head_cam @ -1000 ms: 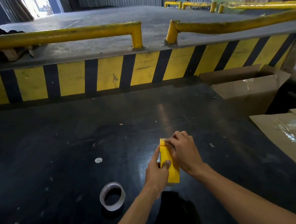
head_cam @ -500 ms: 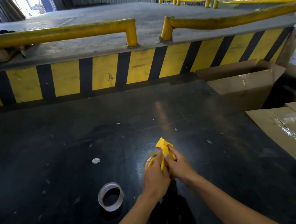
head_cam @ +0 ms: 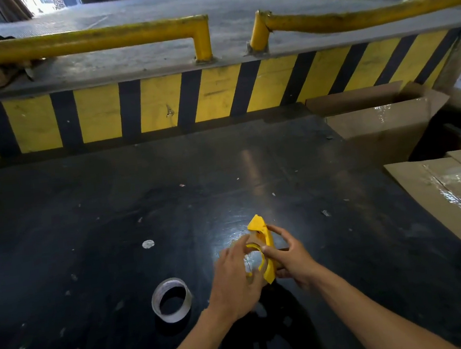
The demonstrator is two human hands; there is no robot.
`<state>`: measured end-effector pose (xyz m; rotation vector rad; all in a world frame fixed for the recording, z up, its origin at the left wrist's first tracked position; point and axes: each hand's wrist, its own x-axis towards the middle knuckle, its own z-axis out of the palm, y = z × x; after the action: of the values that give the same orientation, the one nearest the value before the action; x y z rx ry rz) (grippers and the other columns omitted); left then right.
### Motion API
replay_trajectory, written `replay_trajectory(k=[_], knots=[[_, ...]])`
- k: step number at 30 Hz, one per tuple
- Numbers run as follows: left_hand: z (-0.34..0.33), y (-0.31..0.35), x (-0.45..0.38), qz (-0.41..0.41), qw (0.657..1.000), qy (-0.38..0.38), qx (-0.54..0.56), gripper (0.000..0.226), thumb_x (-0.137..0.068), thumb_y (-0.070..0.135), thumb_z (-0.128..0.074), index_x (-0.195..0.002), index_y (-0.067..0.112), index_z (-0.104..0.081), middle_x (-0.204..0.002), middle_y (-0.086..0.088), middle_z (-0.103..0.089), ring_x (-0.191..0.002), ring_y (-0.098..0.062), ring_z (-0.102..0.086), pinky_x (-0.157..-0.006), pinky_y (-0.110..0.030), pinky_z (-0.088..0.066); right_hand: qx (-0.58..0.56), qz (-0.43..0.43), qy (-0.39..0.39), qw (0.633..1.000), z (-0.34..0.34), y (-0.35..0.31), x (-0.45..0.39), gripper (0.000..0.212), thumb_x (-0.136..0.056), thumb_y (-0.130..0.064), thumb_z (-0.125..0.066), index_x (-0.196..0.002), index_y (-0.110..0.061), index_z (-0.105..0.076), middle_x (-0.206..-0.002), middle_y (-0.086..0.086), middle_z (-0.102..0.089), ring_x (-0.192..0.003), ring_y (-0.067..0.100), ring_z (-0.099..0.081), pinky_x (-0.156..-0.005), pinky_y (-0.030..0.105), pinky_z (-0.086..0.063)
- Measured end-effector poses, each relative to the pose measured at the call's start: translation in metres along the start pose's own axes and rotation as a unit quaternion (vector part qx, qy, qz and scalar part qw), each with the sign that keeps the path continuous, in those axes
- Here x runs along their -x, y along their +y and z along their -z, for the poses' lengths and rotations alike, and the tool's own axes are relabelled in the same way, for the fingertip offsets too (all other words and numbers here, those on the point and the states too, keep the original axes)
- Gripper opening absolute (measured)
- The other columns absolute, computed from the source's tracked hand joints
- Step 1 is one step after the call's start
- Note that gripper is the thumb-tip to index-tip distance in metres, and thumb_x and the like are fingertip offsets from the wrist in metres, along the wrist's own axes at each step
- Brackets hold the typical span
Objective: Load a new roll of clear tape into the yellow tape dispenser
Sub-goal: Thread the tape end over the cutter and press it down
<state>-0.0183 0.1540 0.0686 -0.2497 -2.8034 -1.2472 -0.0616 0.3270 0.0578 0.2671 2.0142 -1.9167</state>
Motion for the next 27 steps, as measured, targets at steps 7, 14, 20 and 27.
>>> replay_trajectory(k=[7,14,20,27], knots=[[0.0,-0.034,0.002,0.129,0.984,-0.126,0.004,0.076,-0.1,0.033,-0.054,-0.161,0.038,-0.009,-0.151,-0.008,-0.046,-0.134,-0.022,-0.05,-0.098,-0.025,-0.038,0.032,-0.025,-0.026,0.999,-0.007,0.02,-0.006,0.057,-0.092,-0.016,-0.068,-0.141,-0.039,-0.049,-0.085,0.011,-0.071,-0.056,0.011,-0.067,-0.05,0.028,-0.053],[-0.009,-0.048,0.003,0.162,0.976,-0.142,-0.024,0.091,-0.081,0.041,-0.076,-0.157,0.026,-0.029,-0.149,-0.007,-0.043,-0.132,-0.024,-0.051,-0.103,-0.026,-0.042,0.097,-0.019,-0.073,0.992,-0.018,0.027,-0.008,0.059,-0.1,-0.014,-0.056,-0.149,-0.037,-0.034,-0.078,-0.004,-0.072,-0.054,0.0,-0.066,-0.05,0.018,-0.052],[-0.012,-0.056,-0.003,0.173,0.969,-0.163,-0.063,0.094,-0.079,0.034,-0.079,-0.158,0.018,-0.03,-0.149,-0.01,-0.041,-0.134,-0.029,-0.049,-0.106,-0.029,-0.043,0.214,-0.028,-0.071,0.974,-0.023,0.037,-0.023,0.063,-0.101,-0.019,-0.051,-0.157,-0.032,-0.026,-0.077,-0.005,-0.064,-0.061,0.007,-0.059,-0.066,0.031,-0.056],[-0.017,-0.063,-0.008,0.199,0.964,-0.167,-0.059,0.089,-0.084,0.037,-0.075,-0.158,0.017,-0.029,-0.151,-0.012,-0.04,-0.134,-0.03,-0.049,-0.108,-0.034,-0.045,0.313,-0.003,-0.028,0.949,-0.036,0.039,-0.031,0.059,-0.102,-0.025,-0.047,-0.156,-0.035,-0.026,-0.131,0.021,-0.063,-0.114,0.031,-0.064,-0.096,0.035,-0.049]])
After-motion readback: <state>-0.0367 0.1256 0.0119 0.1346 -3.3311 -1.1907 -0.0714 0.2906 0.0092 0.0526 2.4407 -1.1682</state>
